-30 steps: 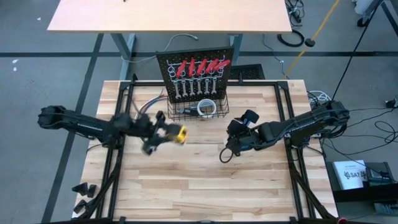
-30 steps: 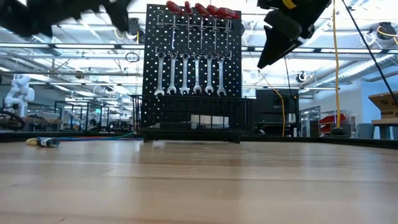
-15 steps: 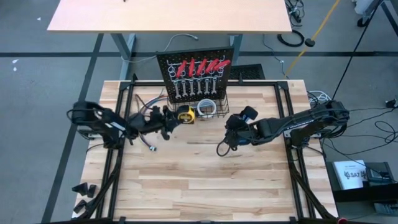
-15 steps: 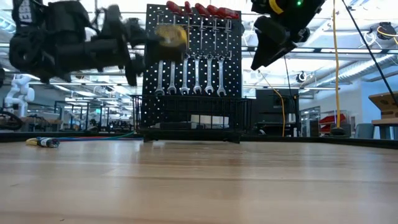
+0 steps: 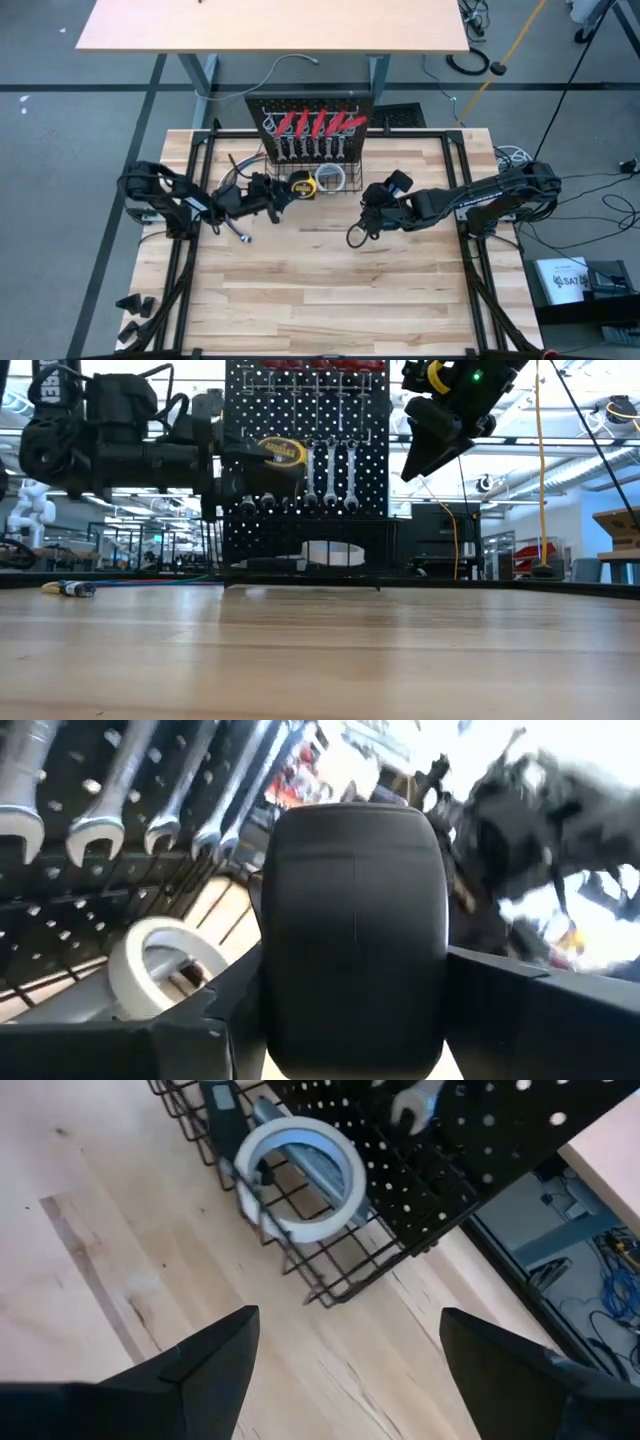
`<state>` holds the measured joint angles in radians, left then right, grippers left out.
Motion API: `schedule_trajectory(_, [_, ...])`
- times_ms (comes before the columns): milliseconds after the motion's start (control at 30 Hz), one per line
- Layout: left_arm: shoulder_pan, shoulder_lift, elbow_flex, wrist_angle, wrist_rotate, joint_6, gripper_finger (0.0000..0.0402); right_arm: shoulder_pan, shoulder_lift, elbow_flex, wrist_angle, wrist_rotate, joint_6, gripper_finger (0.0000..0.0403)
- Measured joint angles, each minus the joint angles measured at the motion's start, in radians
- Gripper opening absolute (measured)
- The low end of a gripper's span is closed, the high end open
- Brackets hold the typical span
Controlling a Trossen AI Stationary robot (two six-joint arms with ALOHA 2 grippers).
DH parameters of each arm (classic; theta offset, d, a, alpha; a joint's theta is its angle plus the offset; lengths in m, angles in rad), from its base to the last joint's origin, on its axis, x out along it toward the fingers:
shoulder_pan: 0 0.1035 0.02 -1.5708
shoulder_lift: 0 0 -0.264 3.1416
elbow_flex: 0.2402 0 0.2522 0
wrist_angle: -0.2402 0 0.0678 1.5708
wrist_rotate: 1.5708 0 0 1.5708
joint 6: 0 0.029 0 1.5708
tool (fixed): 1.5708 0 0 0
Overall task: Hang tools onto peg board
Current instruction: Hang the measuring tape on the peg board
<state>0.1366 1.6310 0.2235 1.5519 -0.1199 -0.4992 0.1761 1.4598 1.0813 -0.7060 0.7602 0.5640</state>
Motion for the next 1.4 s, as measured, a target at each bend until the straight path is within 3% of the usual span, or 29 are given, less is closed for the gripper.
schedule_trajectory(267, [-0.012,-0.163,0.033,0.016,0.097,0.187,0.0217,-0.015,0.0,0.0,0.033,0.002,-0.028,0.0302])
schedule_trajectory(433, [-0.014,-0.248,0.051,-0.03,0.128,0.215,0.0217,-0.02,0.0,0.0,0.046,-0.001,-0.03,0.0302])
schedule_trajectory(667, [0.038,-0.268,0.049,-0.156,0.068,0.217,0.0217,-0.02,0.0,0.0,0.046,-0.002,-0.03,0.0302])
schedule_trajectory(867, [0.039,-0.277,0.049,-0.19,0.12,0.168,0.0217,-0.02,0.0,0.0,0.044,-0.003,-0.03,0.0302])
schedule_trajectory(1000, [-0.021,-0.307,0.023,-0.165,0.134,0.141,0.0217,-0.018,0.0,0.0,0.038,-0.007,-0.03,0.0302])
schedule_trajectory(1233, [-0.204,-0.309,-0.062,-0.174,-0.135,0.195,0.0217,-0.017,0.0,0.0,0.046,-0.007,-0.025,0.0302])
schedule_trajectory(1400, [-0.259,-0.249,-0.078,-0.168,-0.287,0.183,0.0217,-0.018,0.001,0.0,0.076,-0.007,-0.026,0.0302])
